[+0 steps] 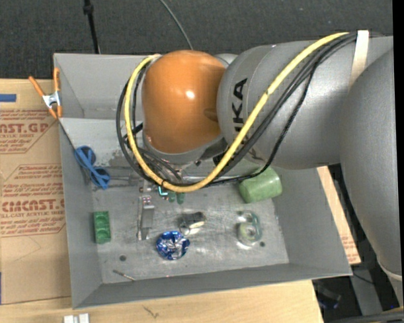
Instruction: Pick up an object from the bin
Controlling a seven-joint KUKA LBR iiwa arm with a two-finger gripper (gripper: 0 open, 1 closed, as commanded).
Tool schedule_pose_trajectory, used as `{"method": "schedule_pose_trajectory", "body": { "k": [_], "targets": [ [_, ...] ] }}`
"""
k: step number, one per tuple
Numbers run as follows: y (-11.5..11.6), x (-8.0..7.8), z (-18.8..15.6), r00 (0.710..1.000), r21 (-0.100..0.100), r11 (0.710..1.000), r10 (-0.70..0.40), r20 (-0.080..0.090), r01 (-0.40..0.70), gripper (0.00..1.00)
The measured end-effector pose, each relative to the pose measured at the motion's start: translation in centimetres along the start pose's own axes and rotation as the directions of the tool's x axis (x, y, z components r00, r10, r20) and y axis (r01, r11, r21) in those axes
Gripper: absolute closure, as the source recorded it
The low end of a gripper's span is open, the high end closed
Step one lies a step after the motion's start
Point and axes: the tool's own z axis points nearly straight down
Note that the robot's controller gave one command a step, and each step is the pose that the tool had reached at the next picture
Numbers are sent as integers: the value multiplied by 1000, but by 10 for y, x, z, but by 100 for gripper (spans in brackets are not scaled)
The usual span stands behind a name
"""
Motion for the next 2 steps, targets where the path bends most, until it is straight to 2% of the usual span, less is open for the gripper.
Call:
{"method": "schedule_pose_trajectory", "body": {
  "k": [1, 2],
  "targets": [
    [-73, 46, 72, 964, 3, 964, -264, 0, 264, 0],
    [-112, 52, 70, 977, 2, 977, -214, 4, 214, 0]
  ]
}}
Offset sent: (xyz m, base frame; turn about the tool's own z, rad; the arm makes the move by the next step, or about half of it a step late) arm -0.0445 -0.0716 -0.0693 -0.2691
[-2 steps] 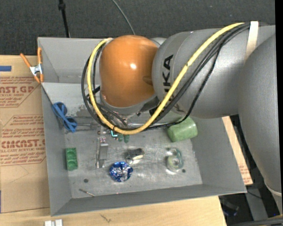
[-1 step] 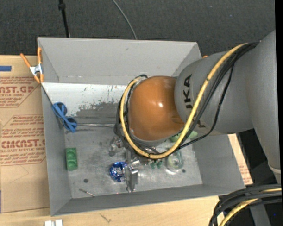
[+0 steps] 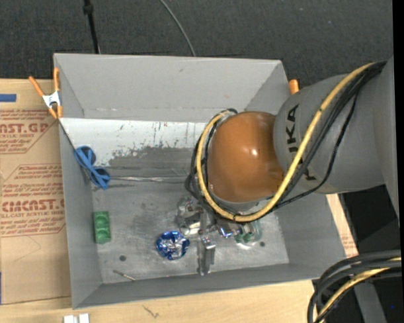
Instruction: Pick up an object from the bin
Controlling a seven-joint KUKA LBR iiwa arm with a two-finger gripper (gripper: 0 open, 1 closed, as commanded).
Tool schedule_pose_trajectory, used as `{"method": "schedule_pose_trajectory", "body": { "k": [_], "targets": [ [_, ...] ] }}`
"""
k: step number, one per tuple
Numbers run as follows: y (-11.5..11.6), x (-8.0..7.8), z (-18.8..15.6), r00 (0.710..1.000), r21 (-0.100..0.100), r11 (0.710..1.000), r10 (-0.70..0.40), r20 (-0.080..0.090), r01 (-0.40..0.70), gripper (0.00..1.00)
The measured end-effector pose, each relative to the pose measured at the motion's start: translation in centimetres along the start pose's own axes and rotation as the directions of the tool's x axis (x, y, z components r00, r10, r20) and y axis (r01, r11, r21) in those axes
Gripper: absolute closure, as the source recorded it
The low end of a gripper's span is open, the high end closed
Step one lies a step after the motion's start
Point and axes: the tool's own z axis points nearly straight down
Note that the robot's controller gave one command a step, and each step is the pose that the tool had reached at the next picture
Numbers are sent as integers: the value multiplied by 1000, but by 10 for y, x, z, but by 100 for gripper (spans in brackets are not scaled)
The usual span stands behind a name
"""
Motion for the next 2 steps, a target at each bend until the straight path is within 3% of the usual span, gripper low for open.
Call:
{"method": "schedule_pose_trajectory", "body": {
  "k": [1, 2],
  "targets": [
    [5, -22, 28, 997, -1, 997, -80, 2, 80, 0],
    [5, -12, 86, 998, -3, 999, 53, 20, -53, 0]
  ]
}}
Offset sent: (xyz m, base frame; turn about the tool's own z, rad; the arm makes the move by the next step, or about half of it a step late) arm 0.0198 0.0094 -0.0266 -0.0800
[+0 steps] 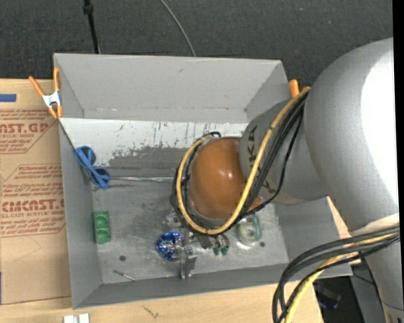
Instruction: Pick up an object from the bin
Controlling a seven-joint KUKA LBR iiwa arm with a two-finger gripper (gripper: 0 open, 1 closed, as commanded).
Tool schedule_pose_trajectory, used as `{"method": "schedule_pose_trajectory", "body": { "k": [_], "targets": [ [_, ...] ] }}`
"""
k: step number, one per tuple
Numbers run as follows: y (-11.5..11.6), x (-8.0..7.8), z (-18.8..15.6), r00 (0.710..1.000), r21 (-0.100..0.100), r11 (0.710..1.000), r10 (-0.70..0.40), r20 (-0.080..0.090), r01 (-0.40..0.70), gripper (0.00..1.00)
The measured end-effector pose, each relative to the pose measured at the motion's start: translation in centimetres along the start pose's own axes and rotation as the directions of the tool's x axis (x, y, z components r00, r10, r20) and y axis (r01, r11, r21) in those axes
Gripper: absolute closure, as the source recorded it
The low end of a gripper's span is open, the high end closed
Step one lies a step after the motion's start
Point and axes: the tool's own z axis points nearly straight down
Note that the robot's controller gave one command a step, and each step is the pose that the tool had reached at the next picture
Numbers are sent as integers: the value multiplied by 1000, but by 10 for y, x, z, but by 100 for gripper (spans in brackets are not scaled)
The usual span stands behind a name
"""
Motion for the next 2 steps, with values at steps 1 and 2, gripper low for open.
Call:
{"method": "schedule_pose_trajectory", "body": {
  "k": [1, 2],
  "targets": [
    [1, -2, -2, 1000, 1, 1000, 0, -10, 0, 0],
    [1, -4, -3, 1000, -1, 1000, 0, -4, 0, 100]
  ]
}}
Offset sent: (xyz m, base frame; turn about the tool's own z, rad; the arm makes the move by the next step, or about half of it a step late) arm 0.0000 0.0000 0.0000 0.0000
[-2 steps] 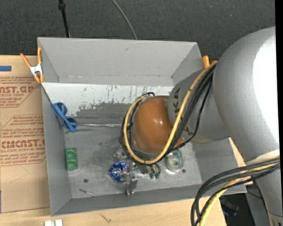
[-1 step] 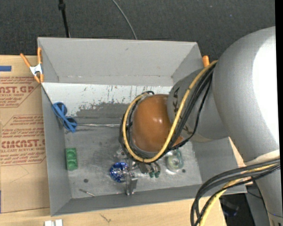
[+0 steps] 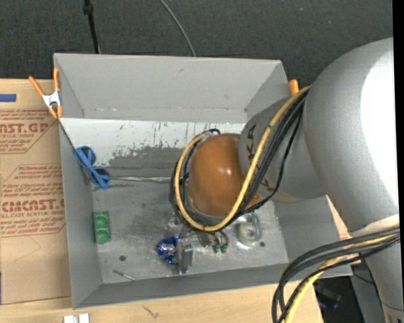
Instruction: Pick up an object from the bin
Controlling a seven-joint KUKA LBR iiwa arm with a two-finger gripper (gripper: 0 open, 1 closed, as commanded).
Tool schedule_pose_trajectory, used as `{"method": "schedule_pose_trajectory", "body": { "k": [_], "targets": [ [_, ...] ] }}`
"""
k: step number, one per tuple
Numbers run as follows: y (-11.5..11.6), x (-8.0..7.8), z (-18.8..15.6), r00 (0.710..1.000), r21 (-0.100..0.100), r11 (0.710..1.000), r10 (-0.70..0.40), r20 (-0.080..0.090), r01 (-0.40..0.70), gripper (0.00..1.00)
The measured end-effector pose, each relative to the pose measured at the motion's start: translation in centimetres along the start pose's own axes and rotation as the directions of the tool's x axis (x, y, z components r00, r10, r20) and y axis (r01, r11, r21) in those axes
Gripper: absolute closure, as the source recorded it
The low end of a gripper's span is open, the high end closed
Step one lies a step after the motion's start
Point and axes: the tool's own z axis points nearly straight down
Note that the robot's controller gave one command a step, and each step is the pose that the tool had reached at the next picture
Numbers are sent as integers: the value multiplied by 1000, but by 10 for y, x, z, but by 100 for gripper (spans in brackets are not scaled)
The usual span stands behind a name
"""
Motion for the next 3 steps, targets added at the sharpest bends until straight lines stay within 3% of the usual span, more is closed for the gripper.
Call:
{"method": "schedule_pose_trajectory", "body": {
  "k": [2, 3],
  "targets": [
    [2, -1, -8, 1000, 2, 1000, 0, -14, 0, 100],
    [3, -5, -86, 1000, 3, 1000, -1, -7, 1, 100]
  ]
}}
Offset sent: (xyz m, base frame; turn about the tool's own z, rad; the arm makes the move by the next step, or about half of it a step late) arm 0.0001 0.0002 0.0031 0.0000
